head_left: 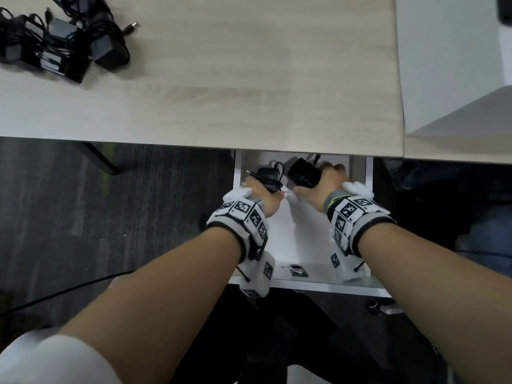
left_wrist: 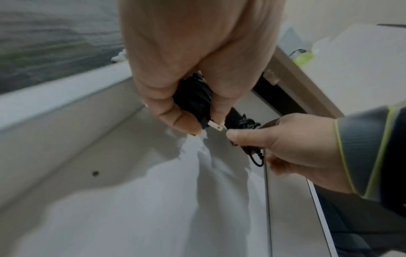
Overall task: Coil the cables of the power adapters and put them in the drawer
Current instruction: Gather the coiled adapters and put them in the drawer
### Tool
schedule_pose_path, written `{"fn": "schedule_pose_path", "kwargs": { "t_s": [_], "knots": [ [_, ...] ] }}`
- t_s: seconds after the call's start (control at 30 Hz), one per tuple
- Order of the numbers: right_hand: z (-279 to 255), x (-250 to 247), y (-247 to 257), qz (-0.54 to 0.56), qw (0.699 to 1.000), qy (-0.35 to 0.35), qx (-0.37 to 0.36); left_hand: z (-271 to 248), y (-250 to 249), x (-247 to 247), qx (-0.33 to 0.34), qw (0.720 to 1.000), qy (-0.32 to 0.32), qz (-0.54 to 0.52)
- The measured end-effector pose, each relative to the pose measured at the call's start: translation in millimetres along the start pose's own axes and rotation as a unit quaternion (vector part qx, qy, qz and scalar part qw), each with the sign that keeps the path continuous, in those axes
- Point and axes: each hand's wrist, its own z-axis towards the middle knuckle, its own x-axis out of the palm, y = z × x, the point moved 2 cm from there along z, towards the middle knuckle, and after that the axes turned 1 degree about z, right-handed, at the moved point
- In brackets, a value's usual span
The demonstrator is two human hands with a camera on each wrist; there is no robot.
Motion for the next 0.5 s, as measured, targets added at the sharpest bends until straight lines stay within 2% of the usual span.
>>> {"fn": "schedule_pose_path", "kwargs": {
  "t_s": [0.07,0.13,0.3,0.37,0.43,0.5],
  "knots": [
    [0.1,1.5,1.3,0.041,0.999,0.012,0.028,9.3,-2.3,10.0,-0.047,0.998,-0.025,0.026],
    [3.8,4.9,3.1,0.086,0.995,0.011,0.046,9.5,-8.4,8.9,-0.063,0.996,-0.036,0.057],
    [27.7,12.0,6.5,0.153,0.987,0.013,0.042,47.8,-6.4,9.8,-0.034,0.994,0.008,0.103],
    [32.1,15.9,9.4,0.175,0.984,0.010,0.025,78.7,5.8,21.8,-0.045,0.987,0.006,0.151],
    [33.9,17.3,10.7,0.210,0.977,-0.002,0.023,114.2,19.5,41.2,-0.028,0.985,0.022,0.166],
    [33.8,15.9,10.1,0.241,0.970,-0.010,0.036,101.2,12.5,26.4,-0.025,0.989,0.035,0.141]
  ]
}}
